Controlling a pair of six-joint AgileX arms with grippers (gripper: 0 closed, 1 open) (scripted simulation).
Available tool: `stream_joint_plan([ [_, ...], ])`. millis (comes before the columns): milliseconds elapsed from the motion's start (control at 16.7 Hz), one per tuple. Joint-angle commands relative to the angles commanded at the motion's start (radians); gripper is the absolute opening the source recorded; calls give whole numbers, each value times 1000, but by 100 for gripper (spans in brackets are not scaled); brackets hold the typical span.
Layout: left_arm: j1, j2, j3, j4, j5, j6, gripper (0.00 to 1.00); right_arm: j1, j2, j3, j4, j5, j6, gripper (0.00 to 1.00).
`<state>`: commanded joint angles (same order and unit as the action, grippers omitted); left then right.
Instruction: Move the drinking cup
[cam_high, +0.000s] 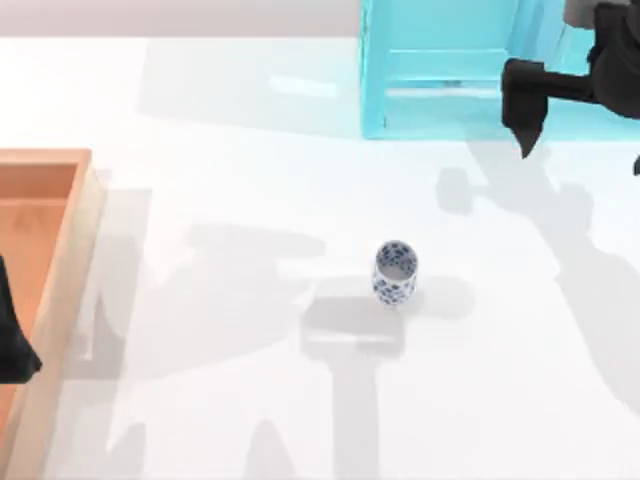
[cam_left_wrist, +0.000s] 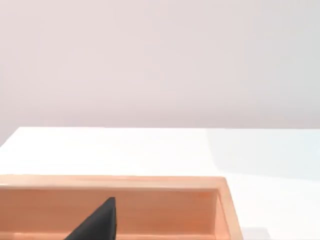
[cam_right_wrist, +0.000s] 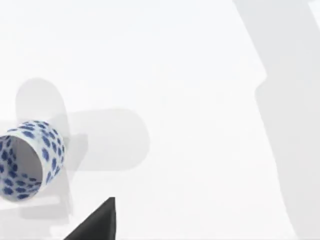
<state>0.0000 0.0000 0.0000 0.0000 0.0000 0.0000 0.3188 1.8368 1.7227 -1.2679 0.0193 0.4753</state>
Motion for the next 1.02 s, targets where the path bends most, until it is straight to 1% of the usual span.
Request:
stream_joint_plan([
  [240, 0, 0, 0, 0, 0, 0, 100, 138, 230, 204, -116, -10, 75, 100],
  [480, 0, 0, 0, 0, 0, 0, 100, 240, 354, 332, -160, -16, 118, 100],
  [600, 0, 0, 0, 0, 0, 0, 100, 262, 373, 350, -166, -17, 126, 100],
  [1020, 0, 0, 0, 0, 0, 0, 100, 261, 374, 333, -149, -17, 125, 100],
])
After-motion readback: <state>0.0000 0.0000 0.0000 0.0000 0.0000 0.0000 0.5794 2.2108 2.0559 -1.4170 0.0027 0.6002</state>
